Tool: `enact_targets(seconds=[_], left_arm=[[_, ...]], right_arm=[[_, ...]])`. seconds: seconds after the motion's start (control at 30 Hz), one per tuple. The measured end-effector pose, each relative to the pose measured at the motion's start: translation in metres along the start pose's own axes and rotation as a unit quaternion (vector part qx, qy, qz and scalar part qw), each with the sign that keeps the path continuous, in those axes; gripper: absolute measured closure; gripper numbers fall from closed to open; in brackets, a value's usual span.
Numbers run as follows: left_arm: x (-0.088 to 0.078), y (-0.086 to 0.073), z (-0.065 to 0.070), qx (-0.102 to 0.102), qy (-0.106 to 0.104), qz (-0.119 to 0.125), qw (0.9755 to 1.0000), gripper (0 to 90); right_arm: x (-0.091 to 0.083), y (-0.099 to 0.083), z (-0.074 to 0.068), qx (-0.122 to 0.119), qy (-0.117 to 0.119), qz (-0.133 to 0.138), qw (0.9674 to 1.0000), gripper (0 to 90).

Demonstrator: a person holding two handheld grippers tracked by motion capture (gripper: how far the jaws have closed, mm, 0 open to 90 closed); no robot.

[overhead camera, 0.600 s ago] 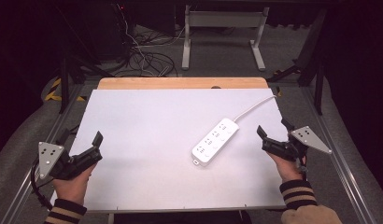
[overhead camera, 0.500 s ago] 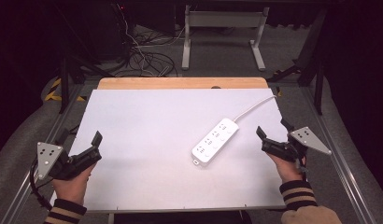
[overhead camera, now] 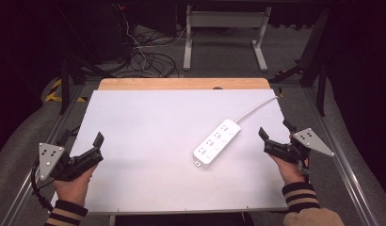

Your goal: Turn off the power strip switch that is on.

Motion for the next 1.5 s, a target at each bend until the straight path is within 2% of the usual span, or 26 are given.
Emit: enact_targets(seconds=[0.1,0.17,0.23,0.27,0.3,0.33,0.47,0.57,0.67,0.73,0.8,0.93,0.97,1.1,1.13,1.17,1.2,1.33,1.37,1.4,1.43,1.47,1.5], left_arm=[[0.000,0.000,0.000,0.003,-0.001,-0.001,1.0000,1.4],[0.000,0.000,0.000,0.003,-0.001,-0.001,1.0000,1.5],[0.000,0.000,-0.001,0.001,-0.001,-0.001,1.0000,1.5],[0.000,0.000,-0.001,0.001,-0.001,-0.001,1.0000,1.5],[0.000,0.000,0.000,0.002,-0.001,-0.001,1.0000,1.5],[0.000,0.000,0.000,0.003,-0.002,0.000,1.0000,1.5],[0.001,0.000,0.000,0.002,-0.005,-0.001,1.0000,1.6],[0.001,0.000,0.000,0.003,-0.004,-0.001,1.0000,1.6],[0.000,0.000,0.000,0.003,-0.004,-0.001,1.0000,1.7],[0.000,-0.001,0.000,0.004,-0.004,-0.002,1.0000,1.7],[0.001,-0.001,0.000,0.004,-0.003,-0.002,1.0000,1.8],[0.001,-0.002,-0.001,0.005,-0.003,-0.004,1.0000,1.8],[0.001,-0.002,-0.001,0.004,-0.003,-0.004,1.0000,1.8],[0.000,-0.002,-0.002,0.005,-0.002,-0.006,1.0000,1.9],[0.000,-0.002,-0.002,0.005,-0.002,-0.006,1.0000,1.9],[-0.001,-0.002,-0.002,0.004,-0.001,-0.004,1.0000,1.9],[-0.001,-0.002,-0.002,0.005,0.000,-0.005,1.0000,2.0],[-0.003,-0.002,-0.003,0.007,0.003,-0.006,1.0000,2.1],[-0.003,-0.002,-0.003,0.007,0.003,-0.006,1.0000,2.1],[-0.004,-0.002,-0.004,0.005,0.004,-0.007,1.0000,2.1],[-0.005,-0.002,-0.004,0.005,0.004,-0.006,1.0000,2.1],[-0.005,-0.002,-0.005,0.007,0.005,-0.006,0.9999,2.1],[-0.005,-0.002,-0.005,0.007,0.005,-0.006,0.9999,2.1]], right_arm=[[0.000,0.001,0.000,-0.006,0.002,0.004,1.0000,10.2],[-0.003,0.002,-0.002,-0.013,0.018,0.005,0.9997,34.7],[-0.005,0.003,-0.005,-0.026,0.026,0.008,0.9993,47.7],[-0.005,0.003,-0.005,-0.026,0.026,0.008,0.9993,47.7],[-0.006,0.005,-0.007,-0.025,0.038,0.010,0.9989,62.5],[-0.007,0.006,-0.008,-0.025,0.042,0.010,0.9987,67.0],[-0.007,0.010,-0.010,-0.010,0.038,0.008,0.9992,87.6],[-0.008,0.014,-0.012,-0.002,0.036,-0.012,0.9993,90.0],[-0.008,0.021,-0.013,0.002,0.036,-0.017,0.9992,90.0],[-0.007,0.027,-0.014,0.015,0.037,-0.021,0.9990,90.0],[-0.004,0.032,-0.015,0.009,0.032,-0.038,0.9987,90.0],[0.008,0.039,-0.024,0.004,0.040,-0.080,0.9960,90.0],[0.008,0.039,-0.024,0.004,0.040,-0.080,0.9960,90.0],[0.034,0.037,-0.039,0.006,0.060,-0.151,0.9867,90.0],[0.034,0.037,-0.039,0.006,0.060,-0.151,0.9867,90.0],[0.045,0.033,-0.044,0.011,0.067,-0.178,0.9817,90.0],[0.050,0.031,-0.046,0.013,0.070,-0.193,0.9786,90.0],[0.070,0.020,-0.050,0.027,0.075,-0.238,0.9679,90.0],[0.070,0.020,-0.050,0.027,0.075,-0.238,0.9679,90.0],[0.080,0.011,-0.053,0.021,0.077,-0.266,0.9607,90.0],[0.084,0.005,-0.054,0.017,0.077,-0.281,0.9564,90.0],[0.089,-0.001,-0.055,0.011,0.076,-0.294,0.9528,90.0],[0.089,-0.001,-0.055,0.011,0.076,-0.294,0.9528,90.0]])
Point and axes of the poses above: each handheld gripper's, and its own axes: x roughly forward along the jaws, y roughly out of its top, z roughly to its right, the point moved 4 cm from there along x, roughly forward along the jaws
